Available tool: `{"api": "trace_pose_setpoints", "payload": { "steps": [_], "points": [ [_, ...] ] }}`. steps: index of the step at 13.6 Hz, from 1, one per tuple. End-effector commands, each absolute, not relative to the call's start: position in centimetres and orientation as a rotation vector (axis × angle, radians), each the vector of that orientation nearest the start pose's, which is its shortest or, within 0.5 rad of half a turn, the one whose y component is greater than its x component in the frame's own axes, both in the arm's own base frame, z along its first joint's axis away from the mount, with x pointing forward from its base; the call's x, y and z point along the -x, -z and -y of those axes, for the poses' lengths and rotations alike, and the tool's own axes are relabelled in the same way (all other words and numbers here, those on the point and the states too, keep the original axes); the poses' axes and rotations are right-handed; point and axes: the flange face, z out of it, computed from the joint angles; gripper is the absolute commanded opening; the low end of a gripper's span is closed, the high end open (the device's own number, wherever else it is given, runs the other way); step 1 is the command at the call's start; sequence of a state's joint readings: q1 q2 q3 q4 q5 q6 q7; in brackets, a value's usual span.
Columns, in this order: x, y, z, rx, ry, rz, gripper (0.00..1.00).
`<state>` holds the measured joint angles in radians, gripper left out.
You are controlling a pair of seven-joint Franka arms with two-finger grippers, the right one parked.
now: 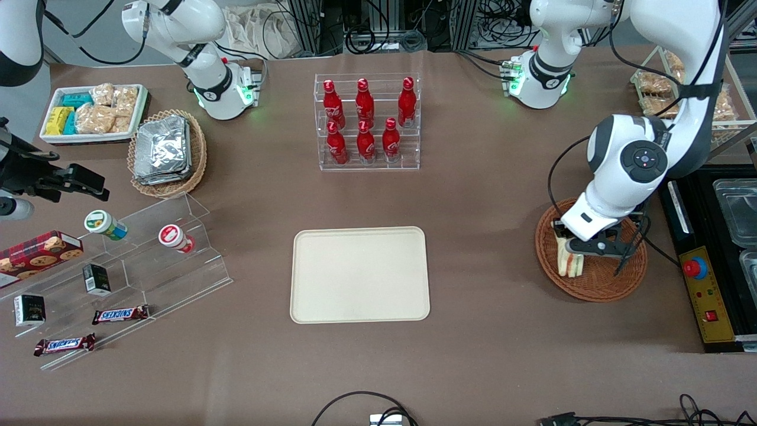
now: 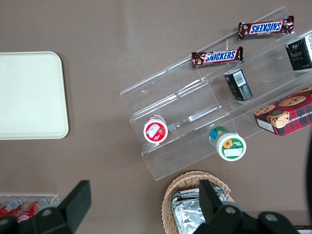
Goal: Place sandwich from basket to tray
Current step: 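Lower the open left gripper around the sandwich and close it, then lift the sandwich and carry it over the cream tray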
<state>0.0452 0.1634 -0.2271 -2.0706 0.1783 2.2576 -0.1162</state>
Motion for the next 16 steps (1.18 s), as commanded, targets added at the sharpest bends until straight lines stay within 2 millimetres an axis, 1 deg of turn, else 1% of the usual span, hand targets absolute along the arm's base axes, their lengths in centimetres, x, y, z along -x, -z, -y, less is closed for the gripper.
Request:
{"api": "trace_pose_setpoints", "payload": {
  "steps": [1, 3, 5, 6, 7, 8, 10, 11, 13, 14, 16],
  "points": [
    [-58.7, -40.2, 13.3, 3.060, 0.049, -0.296, 0.16],
    [-59.7, -42.6, 15.8, 3.097, 0.039, -0.304, 0.16],
    [-60.4, -45.3, 19.2, 3.118, 0.025, -0.281, 0.16],
    [-60.7, -45.9, 20.8, 3.129, 0.018, -0.254, 0.16],
    [-60.8, -46.4, 23.5, 3.143, 0.034, -0.252, 0.16],
    [-60.8, -46.4, 26.0, 3.152, 0.050, -0.255, 0.16],
    [-60.7, -45.5, 29.9, 3.169, 0.045, -0.226, 0.17],
    [-60.2, -44.8, 31.8, 3.172, 0.038, -0.234, 0.17],
    [-60.2, -43.6, 34.5, 3.187, 0.025, -0.245, 0.17],
    [-60.0, -42.7, 36.4, 3.189, 0.019, -0.253, 0.17],
    [-59.9, -40.3, 39.6, 3.147, 0.046, -0.198, 0.17]
  ]
}}
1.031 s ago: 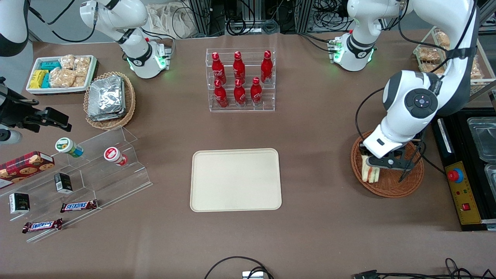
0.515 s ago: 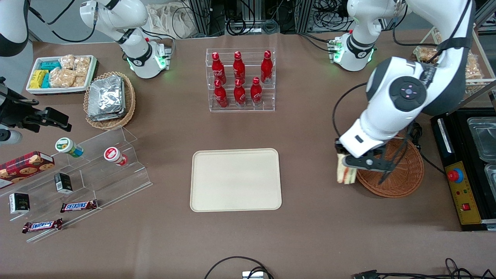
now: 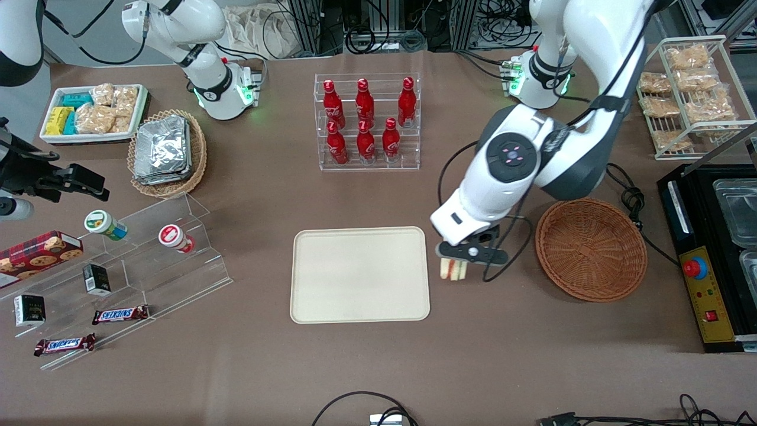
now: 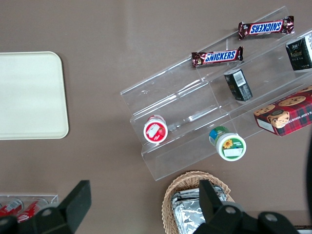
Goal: Place sandwich from basket to tray
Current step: 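Lift the sandwich and carry it over the cream tray, then lower the sandwich onto the tray and open the left gripper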
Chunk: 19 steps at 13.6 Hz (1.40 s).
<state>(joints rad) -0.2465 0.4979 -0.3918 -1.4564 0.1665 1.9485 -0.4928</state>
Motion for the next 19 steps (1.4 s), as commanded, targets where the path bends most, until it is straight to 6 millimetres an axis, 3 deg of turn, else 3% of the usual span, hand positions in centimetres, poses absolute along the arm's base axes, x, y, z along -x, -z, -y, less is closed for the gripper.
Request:
{"api": "trace_pose_setpoints", "payload": {
  "steps": [1, 6, 11, 15, 19],
  "points": [
    [-59.7, -38.6, 40.9, 3.132, 0.052, -0.186, 0.17],
    [-58.6, -33.2, 45.4, 3.179, 0.080, -0.194, 0.17],
    [-58.3, -27.6, 46.9, 3.147, 0.132, -0.212, 0.17],
    [-58.4, -24.7, 47.2, 3.137, 0.149, -0.249, 0.20],
    [-58.0, -23.4, 48.2, 3.125, 0.153, -0.260, 0.23]
  ]
}}
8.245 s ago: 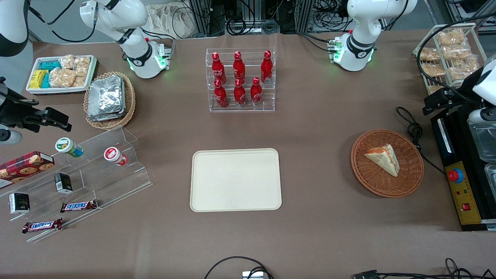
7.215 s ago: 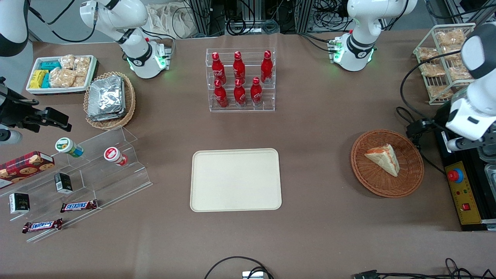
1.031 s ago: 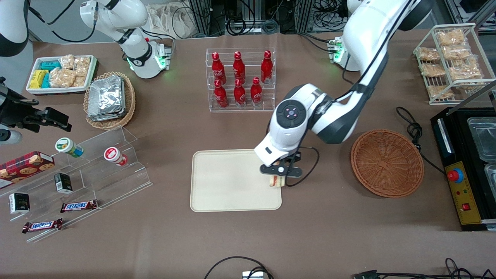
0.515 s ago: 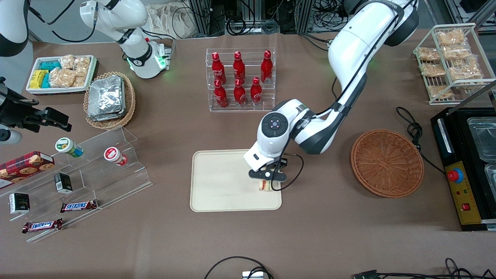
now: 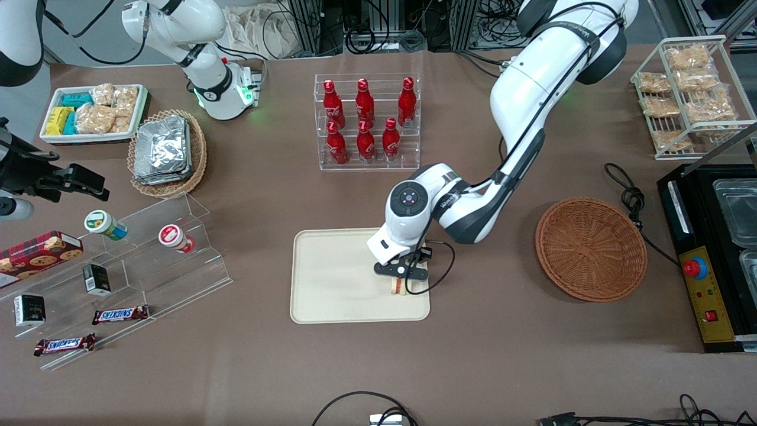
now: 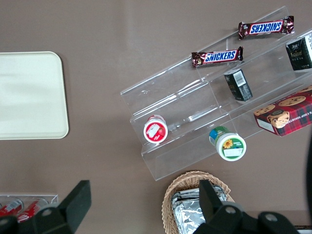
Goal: Place sandwich from basket to tray
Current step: 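Lower the sandwich onto the tray and open the left gripper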
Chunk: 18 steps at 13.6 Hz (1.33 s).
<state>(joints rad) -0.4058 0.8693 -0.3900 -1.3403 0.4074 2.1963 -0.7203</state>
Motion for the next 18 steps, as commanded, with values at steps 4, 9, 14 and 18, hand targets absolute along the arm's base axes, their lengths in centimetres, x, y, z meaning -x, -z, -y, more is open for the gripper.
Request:
{"api": "trace_pose_setpoints", "payload": {
  "steps": [4, 9, 14, 18],
  "points": [
    [-57.9, -22.6, 48.2, 3.126, 0.137, -0.240, 0.33],
    [-58.0, -22.6, 48.2, 3.142, 0.148, -0.134, 0.64],
    [-58.7, -23.8, 48.0, 3.178, 0.200, 0.072, 1.00],
    [-60.3, -27.0, 46.1, 3.154, 0.245, 0.141, 1.00]
  ]
}}
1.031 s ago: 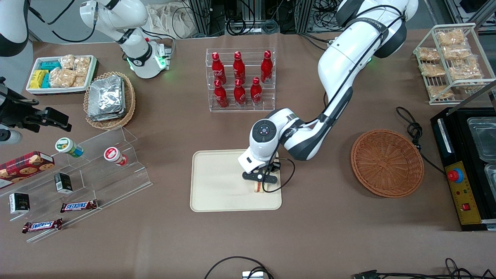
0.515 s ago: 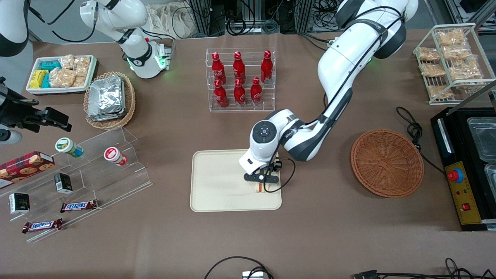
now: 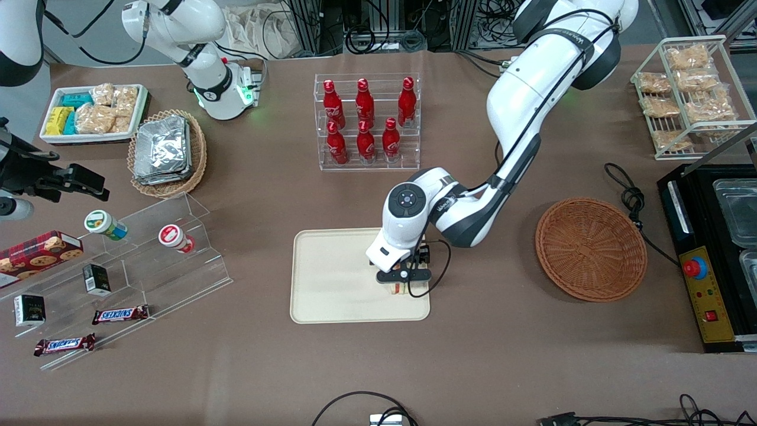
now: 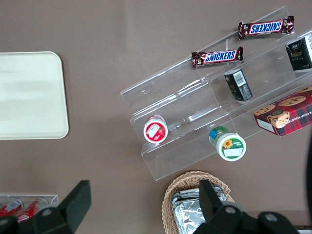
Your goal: Place sandwich from basket to tray
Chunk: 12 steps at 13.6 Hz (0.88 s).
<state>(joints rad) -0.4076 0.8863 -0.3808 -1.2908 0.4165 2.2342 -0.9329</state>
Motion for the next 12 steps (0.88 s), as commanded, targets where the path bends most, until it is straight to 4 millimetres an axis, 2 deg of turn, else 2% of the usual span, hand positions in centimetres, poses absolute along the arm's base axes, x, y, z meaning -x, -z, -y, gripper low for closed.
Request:
{"api": "trace_pose_setpoints", "payload": {
  "steps": [1, 4, 7, 8, 10, 12],
  "points": [
    [-60.5, -28.0, 45.7, 3.142, 0.247, 0.164, 1.00],
    [-61.4, -30.6, 43.9, 3.092, 0.276, 0.232, 1.00],
    [-62.1, -35.9, 40.8, 3.002, 0.305, 0.414, 1.00],
    [-63.0, -37.3, 38.9, 2.978, 0.317, 0.457, 1.00],
    [-63.7, -40.6, 36.7, 2.963, 0.359, 0.507, 1.00],
    [-64.7, -43.6, 33.4, 2.939, 0.384, 0.573, 1.00]
  ]
}}
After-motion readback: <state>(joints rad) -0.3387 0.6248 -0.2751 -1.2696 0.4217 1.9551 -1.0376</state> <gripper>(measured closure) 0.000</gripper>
